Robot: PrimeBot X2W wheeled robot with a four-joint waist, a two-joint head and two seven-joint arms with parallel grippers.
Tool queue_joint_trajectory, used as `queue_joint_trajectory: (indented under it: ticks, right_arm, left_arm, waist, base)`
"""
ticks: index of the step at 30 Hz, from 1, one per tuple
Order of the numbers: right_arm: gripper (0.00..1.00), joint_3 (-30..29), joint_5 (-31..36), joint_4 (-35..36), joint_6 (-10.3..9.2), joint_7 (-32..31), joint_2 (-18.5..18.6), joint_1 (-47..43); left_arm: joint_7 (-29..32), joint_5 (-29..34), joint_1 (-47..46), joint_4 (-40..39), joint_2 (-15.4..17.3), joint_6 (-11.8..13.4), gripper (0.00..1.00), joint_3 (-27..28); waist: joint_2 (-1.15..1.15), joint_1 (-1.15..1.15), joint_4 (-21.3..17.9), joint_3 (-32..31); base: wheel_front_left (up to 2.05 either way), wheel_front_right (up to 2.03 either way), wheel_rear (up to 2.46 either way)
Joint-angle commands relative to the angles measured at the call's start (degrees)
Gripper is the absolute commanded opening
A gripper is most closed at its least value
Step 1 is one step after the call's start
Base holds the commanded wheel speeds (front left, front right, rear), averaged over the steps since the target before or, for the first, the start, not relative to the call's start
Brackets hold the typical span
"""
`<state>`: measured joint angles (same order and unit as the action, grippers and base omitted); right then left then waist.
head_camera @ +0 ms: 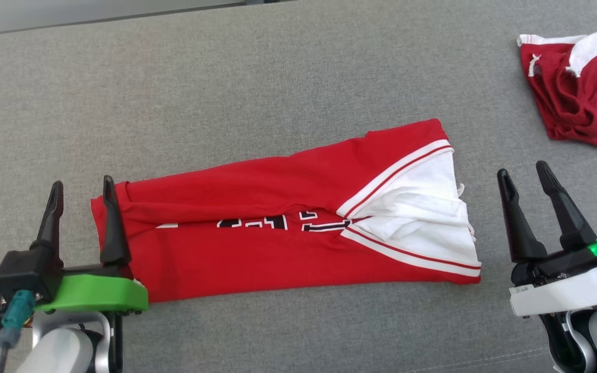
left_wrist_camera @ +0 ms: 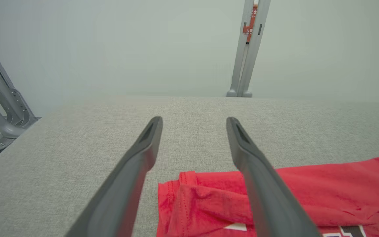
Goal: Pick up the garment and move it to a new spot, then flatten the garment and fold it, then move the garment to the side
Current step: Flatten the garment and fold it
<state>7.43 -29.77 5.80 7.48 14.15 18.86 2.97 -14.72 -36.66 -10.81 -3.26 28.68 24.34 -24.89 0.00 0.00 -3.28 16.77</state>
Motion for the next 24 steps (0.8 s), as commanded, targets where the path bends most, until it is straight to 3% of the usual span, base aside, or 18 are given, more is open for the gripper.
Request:
queue_joint_trajectory:
  ticks: [1,7,24]
  right_arm:
    - [1.0,-0.9,1.7,1.1,0.02,-0.9,-0.8,-1.0]
    - [1.0,-3.2,6.4,3.5,0.02,-3.8,-2.8,-2.6]
    - [1.0,-4.9,9.6,6.4,0.02,-7.7,-4.7,-5.2]
  left_arm:
    - [-0.3,2.0,1.4,-1.1,-0.5,0.8,1.0,0.0]
    - [-0.5,7.8,4.3,-4.9,-2.7,1.4,1.0,0.1]
    - [-0.5,11.6,8.7,-2.7,-7.5,-3.9,1.0,3.7]
  waist:
    - [0.0,0.0,0.0,-0.8]
    - [0.0,0.0,0.4,-2.7]
    - [0.0,0.0,1.3,-4.5]
  base:
    - [0.0,0.0,0.0]
    - [0.0,0.0,0.0]
    - [0.0,0.0,0.0]
